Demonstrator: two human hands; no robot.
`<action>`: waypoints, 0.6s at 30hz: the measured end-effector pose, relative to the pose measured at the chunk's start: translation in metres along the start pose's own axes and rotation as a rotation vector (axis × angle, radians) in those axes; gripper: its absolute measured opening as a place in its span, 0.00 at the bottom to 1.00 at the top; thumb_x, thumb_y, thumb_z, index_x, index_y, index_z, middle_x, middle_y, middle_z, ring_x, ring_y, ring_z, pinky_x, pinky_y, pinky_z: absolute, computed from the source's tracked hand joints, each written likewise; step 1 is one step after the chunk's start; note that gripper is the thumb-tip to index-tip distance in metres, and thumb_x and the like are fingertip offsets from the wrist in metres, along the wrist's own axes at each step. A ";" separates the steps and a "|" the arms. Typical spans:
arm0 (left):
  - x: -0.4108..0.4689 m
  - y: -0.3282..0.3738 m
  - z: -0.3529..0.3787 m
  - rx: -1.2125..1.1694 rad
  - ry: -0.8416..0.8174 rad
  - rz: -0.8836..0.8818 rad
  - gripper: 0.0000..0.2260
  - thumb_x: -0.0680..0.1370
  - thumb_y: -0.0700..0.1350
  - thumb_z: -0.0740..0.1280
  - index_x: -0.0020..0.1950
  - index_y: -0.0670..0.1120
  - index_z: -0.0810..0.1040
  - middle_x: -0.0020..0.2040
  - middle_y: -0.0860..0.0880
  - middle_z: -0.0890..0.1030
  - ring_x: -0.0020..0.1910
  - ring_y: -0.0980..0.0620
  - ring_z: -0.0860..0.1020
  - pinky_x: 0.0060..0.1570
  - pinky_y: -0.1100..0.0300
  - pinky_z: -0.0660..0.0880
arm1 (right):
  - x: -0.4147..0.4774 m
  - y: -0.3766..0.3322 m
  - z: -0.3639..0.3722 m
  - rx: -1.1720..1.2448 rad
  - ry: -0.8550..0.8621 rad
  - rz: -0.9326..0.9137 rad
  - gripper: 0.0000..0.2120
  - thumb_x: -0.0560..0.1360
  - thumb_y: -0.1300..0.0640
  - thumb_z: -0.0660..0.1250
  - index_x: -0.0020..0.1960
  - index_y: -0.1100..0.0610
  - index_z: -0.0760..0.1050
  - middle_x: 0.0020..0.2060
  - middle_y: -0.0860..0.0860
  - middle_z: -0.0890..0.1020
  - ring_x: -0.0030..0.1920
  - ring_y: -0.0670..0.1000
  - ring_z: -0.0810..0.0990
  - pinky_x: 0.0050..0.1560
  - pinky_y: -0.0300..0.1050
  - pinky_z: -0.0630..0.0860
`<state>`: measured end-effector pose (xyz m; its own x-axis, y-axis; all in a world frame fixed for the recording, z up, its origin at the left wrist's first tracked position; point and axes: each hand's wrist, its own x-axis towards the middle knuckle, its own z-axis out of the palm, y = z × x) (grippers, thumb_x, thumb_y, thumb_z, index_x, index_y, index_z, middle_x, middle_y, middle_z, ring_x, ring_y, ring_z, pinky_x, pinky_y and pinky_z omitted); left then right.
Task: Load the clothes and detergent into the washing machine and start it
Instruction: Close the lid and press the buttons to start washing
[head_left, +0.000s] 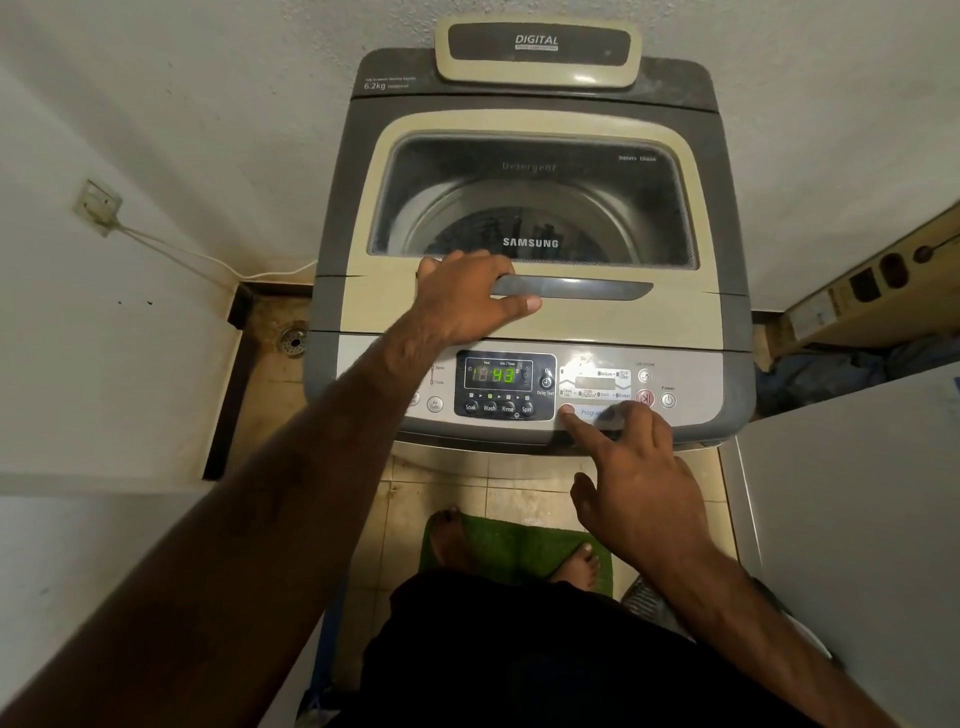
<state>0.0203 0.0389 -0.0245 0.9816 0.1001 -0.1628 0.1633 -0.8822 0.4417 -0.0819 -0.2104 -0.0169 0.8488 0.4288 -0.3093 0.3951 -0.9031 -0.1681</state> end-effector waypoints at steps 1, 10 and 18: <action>0.000 0.000 0.001 0.001 0.003 0.002 0.13 0.77 0.65 0.64 0.51 0.57 0.73 0.50 0.56 0.73 0.56 0.51 0.73 0.64 0.46 0.63 | 0.000 0.001 0.000 0.014 0.007 0.001 0.36 0.73 0.48 0.74 0.78 0.42 0.67 0.69 0.59 0.70 0.71 0.61 0.68 0.55 0.58 0.83; 0.001 -0.001 0.001 -0.011 -0.003 -0.001 0.16 0.77 0.66 0.64 0.53 0.56 0.76 0.50 0.56 0.74 0.58 0.50 0.74 0.64 0.46 0.63 | -0.002 0.002 0.000 -0.014 -0.013 -0.018 0.38 0.73 0.47 0.73 0.80 0.42 0.62 0.71 0.59 0.69 0.72 0.61 0.67 0.56 0.57 0.83; 0.001 -0.001 0.001 -0.009 -0.002 0.000 0.17 0.77 0.66 0.64 0.54 0.55 0.77 0.50 0.56 0.74 0.57 0.51 0.73 0.63 0.47 0.63 | -0.001 0.001 -0.004 -0.021 -0.014 -0.017 0.37 0.73 0.46 0.73 0.79 0.41 0.64 0.70 0.59 0.71 0.72 0.61 0.69 0.56 0.57 0.83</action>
<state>0.0212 0.0394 -0.0260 0.9813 0.0997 -0.1646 0.1646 -0.8780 0.4495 -0.0812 -0.2120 -0.0131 0.8370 0.4441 -0.3197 0.4165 -0.8960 -0.1540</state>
